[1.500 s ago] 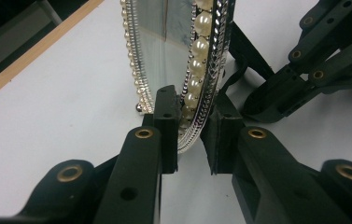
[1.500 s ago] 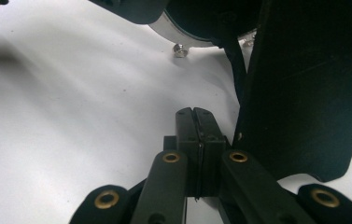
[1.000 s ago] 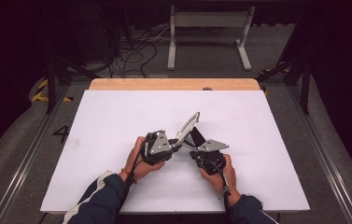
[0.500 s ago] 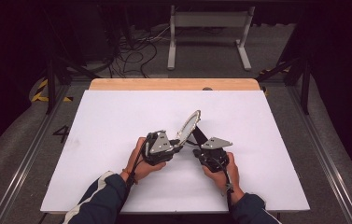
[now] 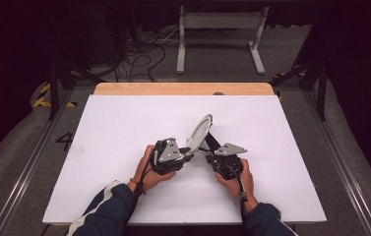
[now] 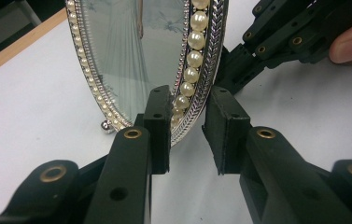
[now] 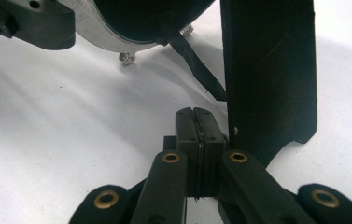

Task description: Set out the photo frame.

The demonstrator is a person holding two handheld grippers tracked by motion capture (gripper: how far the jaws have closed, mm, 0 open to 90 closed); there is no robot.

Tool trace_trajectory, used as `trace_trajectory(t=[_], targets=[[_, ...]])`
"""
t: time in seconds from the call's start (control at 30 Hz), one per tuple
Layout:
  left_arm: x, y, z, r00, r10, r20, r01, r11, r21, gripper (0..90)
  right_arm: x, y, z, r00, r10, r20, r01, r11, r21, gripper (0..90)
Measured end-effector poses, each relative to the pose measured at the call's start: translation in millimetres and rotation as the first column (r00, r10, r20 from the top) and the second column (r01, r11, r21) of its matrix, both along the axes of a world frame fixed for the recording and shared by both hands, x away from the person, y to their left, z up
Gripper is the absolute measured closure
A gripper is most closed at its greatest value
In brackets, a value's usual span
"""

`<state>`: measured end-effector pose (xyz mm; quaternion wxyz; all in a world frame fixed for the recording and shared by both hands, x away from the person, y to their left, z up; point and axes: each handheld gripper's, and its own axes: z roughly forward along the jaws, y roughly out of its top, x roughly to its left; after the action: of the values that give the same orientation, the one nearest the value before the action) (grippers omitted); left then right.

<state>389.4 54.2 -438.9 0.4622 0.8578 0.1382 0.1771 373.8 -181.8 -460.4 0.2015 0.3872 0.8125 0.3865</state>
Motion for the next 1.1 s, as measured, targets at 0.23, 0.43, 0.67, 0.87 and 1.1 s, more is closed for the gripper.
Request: trace_trajectory(t=[0.23,0.43,0.67,0.87,1.1], targets=[[0.5,-0.3,-1.4,1.0,-0.003,-0.007,0.003,0.9999,0.012,71.0,1.2,-1.5,0.2,1.0,-0.004,0.0,0.004,1.0,-0.003,90.0],[0.2,-0.2,-1.8,0.9999,-0.011,-0.013,0.011,0.9997,0.02,69.5,4.1,-4.4,0.2,0.9997,-0.023,0.005,0.023,1.0,-0.004,90.0],[-6.0,9.5,5.1,0.9998,-0.02,0.004,0.02,0.9998,0.003,69.0,1.7,-3.3,1.8,0.9995,-0.018,0.026,0.017,1.0,0.018,85.0],[-11.4,28.9,8.0,0.9999,-0.01,-0.01,0.01,0.9998,0.017,62.7,-8.9,5.7,8.8,0.9964,0.025,0.081,-0.028,0.999,0.042,77.6],[-21.8,58.9,8.1,0.9966,0.082,-0.012,-0.081,0.9963,0.027,42.7,-18.2,15.5,15.5,0.9942,0.037,0.101,-0.044,0.996,0.072,62.7]])
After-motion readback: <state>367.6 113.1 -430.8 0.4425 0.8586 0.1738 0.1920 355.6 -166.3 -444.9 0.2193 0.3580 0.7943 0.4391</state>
